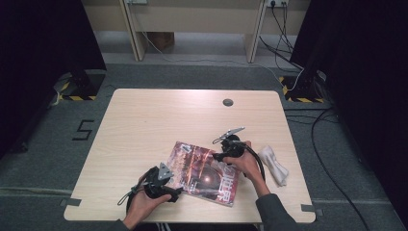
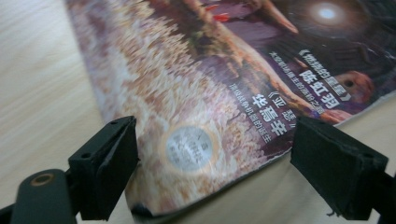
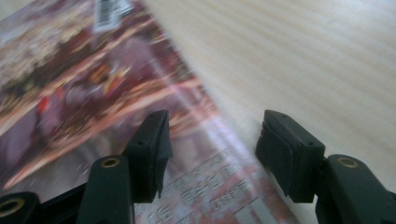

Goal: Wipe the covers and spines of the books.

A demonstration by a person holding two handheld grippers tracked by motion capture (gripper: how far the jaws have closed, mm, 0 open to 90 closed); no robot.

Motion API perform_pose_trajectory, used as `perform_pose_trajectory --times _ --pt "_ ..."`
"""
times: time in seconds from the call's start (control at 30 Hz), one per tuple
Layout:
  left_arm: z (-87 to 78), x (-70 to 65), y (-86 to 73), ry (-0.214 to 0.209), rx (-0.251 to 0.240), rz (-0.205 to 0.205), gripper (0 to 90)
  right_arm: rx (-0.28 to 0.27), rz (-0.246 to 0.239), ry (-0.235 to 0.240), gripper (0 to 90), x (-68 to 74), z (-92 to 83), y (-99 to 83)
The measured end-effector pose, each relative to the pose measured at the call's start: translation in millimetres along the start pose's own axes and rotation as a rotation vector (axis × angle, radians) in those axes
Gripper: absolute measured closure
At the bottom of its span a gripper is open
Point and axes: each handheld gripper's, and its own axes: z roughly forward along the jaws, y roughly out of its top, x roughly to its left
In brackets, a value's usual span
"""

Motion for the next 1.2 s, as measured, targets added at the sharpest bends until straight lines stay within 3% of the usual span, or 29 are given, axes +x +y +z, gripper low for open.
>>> perform_pose_trajectory --times 0.17,0.27,0.33,0.5,0.6,0.73,0.93,1.03,1.13,1.2 --pt "-0.2 13.8 -0.9 0.034 -0.003 -0.025 15.2 0.02 -0.078 -0.015 41.6 9.3 -12.2 -14.6" --pt "1.8 20.1 1.5 0.05 0.004 -0.035 14.4 0.009 -0.049 0.024 40.8 7.9 -16.3 -24.4" --pt "2.7 23.4 2.6 0.068 -0.003 -0.038 14.8 -0.005 -0.055 0.016 40.6 9.6 -18.9 -30.1" --pt "-0.5 29.6 1.5 0.05 -0.032 -0.095 20.9 0.005 -0.084 0.039 40.2 18.5 -27.8 -43.6" --pt "-4.4 22.1 -1.4 0.023 -0.037 -0.083 21.0 0.007 -0.079 0.032 42.5 20.8 -31.5 -47.9" --pt "-8.8 0.2 -2.6 0.003 -0.045 -0.023 20.8 -0.016 -0.052 0.024 42.0 19.1 -27.1 -44.3" --pt "-0.5 -21.4 0.2 -0.02 -0.028 0.038 21.7 -0.062 -0.012 0.029 40.8 17.5 -14.0 -32.3" --pt "1.0 -18.5 0.1 -0.026 -0.029 0.019 18.9 -0.077 -0.012 0.047 40.6 18.8 -8.3 -27.3" --pt "3.2 -17.3 -1.9 -0.025 -0.03 -0.011 14.1 -0.08 0.015 0.048 39.5 21.4 -5.0 -23.5" --pt "3.1 -18.0 -1.4 -0.015 -0.026 -0.007 13.6 -0.083 0.047 0.041 40.7 22.6 -4.4 -22.1"
